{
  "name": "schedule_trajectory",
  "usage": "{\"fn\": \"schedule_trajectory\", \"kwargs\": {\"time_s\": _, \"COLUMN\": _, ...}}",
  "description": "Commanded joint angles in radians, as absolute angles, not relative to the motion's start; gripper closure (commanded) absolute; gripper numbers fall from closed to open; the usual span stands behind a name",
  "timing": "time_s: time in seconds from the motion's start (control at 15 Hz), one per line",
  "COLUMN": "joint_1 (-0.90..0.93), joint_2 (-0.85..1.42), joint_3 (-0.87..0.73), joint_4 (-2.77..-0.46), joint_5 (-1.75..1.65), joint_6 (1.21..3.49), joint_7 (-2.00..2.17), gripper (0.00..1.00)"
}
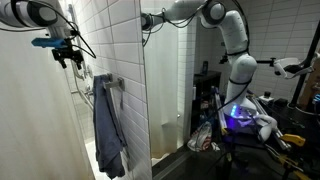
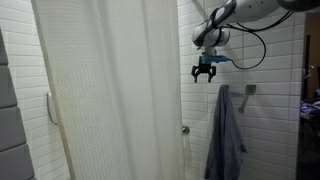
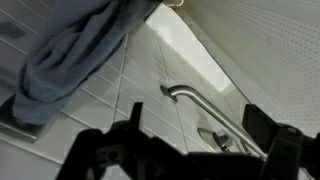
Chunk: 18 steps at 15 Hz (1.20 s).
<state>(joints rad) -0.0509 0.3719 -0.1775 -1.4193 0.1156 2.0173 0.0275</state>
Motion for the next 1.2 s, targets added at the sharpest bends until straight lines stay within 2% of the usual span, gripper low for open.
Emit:
{"fn": "schedule_trajectory", "kwargs": {"time_s": 0.0, "joint_1": -0.062, "joint_2": 0.242, "joint_3": -0.144, "joint_4": -1.588, "joint_5": 0.048, "joint_6": 2.023, "joint_7": 0.022, "gripper": 0.00}}
{"fn": "schedule_trajectory", "kwargs": {"time_s": 0.67, "joint_1": -0.058, "joint_2": -0.013, "joint_3": -0.096, "joint_4": -1.887, "joint_5": 0.027, "joint_6": 2.036, "joint_7": 0.007, "gripper": 0.00}}
{"fn": "schedule_trajectory", "kwargs": {"time_s": 1.13, "joint_1": -0.063, "joint_2": -0.009, "joint_3": -0.095, "joint_4": -1.883, "joint_5": 0.044, "joint_6": 2.016, "joint_7": 0.008, "gripper": 0.00}}
